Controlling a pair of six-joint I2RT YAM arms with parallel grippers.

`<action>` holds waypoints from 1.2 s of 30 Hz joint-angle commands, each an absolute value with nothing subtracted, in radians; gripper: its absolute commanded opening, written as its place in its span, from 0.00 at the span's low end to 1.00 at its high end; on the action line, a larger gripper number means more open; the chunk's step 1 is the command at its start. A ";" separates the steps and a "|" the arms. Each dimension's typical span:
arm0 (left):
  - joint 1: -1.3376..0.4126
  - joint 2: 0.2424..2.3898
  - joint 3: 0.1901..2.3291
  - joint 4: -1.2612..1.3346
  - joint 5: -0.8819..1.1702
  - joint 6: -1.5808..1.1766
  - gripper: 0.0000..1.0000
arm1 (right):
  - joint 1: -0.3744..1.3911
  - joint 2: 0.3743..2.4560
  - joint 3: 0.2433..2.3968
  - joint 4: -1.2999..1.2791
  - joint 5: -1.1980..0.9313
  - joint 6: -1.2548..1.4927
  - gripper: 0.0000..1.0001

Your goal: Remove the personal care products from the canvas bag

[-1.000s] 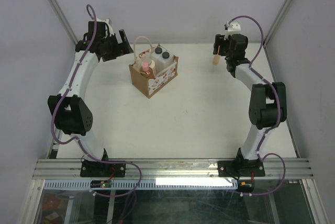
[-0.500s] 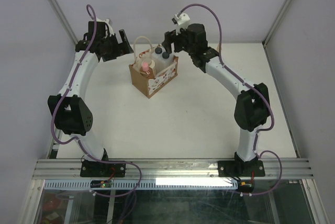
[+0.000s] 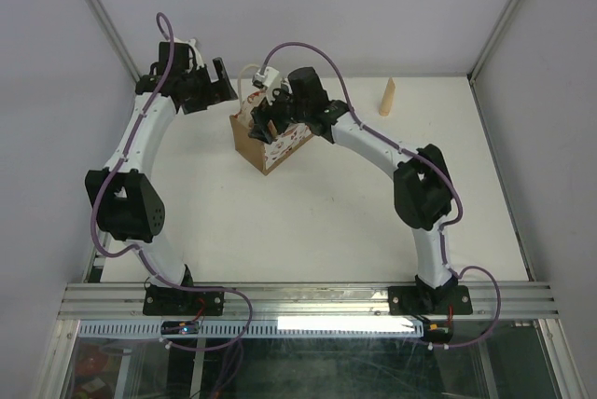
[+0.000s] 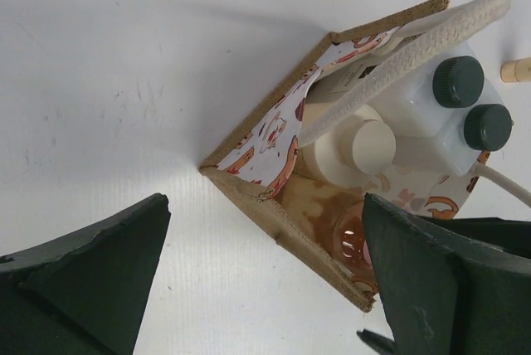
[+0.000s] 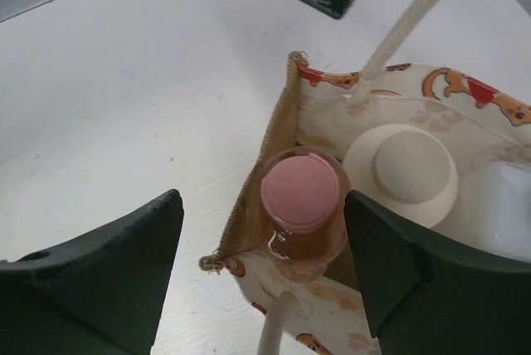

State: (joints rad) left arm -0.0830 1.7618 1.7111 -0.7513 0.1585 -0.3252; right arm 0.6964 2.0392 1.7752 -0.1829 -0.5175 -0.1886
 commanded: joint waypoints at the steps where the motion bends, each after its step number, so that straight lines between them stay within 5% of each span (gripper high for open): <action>1: -0.071 1.678 1.704 -0.718 0.145 -0.304 0.99 | 0.690 2.035 1.856 -0.174 -0.396 -0.211 0.81; 14: -0.072 1.647 1.679 -0.727 0.112 -0.289 0.99 | 0.726 2.078 1.840 -0.216 -0.338 -0.277 0.76; 22: -0.072 1.633 1.665 -0.730 0.106 -0.285 0.99 | 0.727 2.097 1.856 -0.238 -0.194 -0.293 0.59; 36: -0.072 1.626 1.645 -0.729 0.096 -0.285 0.99 | 0.698 2.015 1.811 -0.213 -0.299 -0.273 0.75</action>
State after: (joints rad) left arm -0.0830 1.6783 1.6493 -0.7620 0.1051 -0.2977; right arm 0.7238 2.0956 1.8328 -0.2371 -0.2768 -0.2775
